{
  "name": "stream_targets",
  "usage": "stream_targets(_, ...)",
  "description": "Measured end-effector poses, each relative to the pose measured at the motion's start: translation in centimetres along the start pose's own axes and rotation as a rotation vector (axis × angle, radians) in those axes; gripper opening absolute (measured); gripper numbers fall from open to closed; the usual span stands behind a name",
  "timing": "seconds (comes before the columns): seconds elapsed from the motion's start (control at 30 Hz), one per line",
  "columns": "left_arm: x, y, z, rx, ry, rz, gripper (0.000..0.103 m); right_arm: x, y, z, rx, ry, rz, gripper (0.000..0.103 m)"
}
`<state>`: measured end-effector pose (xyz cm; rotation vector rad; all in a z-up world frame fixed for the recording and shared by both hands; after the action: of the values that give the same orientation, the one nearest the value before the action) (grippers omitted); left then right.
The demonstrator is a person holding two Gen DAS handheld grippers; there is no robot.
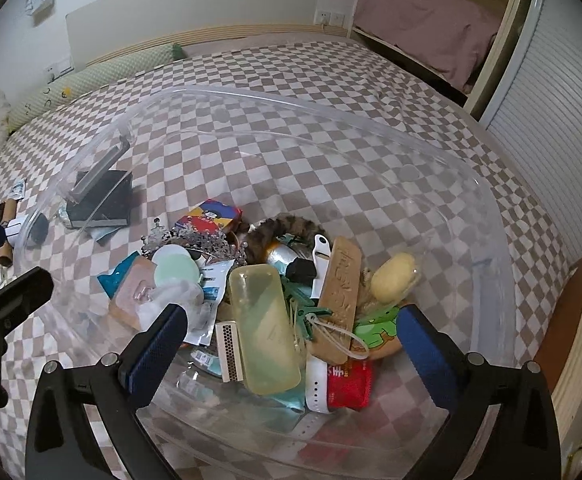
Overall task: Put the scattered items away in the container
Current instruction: 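Lift both open tools out of the container and back toward the pile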
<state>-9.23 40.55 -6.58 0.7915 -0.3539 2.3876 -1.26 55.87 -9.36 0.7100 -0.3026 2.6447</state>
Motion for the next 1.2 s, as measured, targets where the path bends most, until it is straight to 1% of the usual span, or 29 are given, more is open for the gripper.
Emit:
stream_targets(0.3,-0.6,2.5,1.7,0.035,-0.015,0.024,0.103,0.9,1.1,1.1,-0.002,-0.031,-0.013,0.103)
stream_targets(0.4,-0.8,3.4,2.5,0.053,-0.025,0.031,0.103,1.2,1.7,1.7,0.009,-0.055,-0.015,0.103)
stream_targets(0.5,-1.0,4.5,3.4,0.07,-0.038,0.04,0.103,1.7,2.5,2.3,0.04,-0.081,-0.026,0.103)
stream_targets(0.7,-1.9,7.3,4.9,0.111,-0.047,0.073,0.103,2.6,5.4,3.8,0.08,-0.142,0.005,0.103)
stream_targets(0.87,-2.9,10.0,5.9,0.153,-0.049,0.105,0.103,3.2,8.3,4.9,0.101,-0.193,0.061,0.103)
stream_targets(1.2,-4.9,15.2,8.2,0.216,-0.063,0.192,0.103,2.9,13.7,6.4,0.175,-0.221,0.135,0.103)
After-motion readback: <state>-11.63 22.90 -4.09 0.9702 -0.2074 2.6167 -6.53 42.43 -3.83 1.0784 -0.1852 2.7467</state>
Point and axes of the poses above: each gripper's, at about its wrist camera, not at the fingertips, and z roughly against the way its jaws point, y to its left, x to its top, the point moved 6 cm from there along -z, roughly the way its jaws point, and after that the axes turned 1 degree about y, right-handed, at the moved point
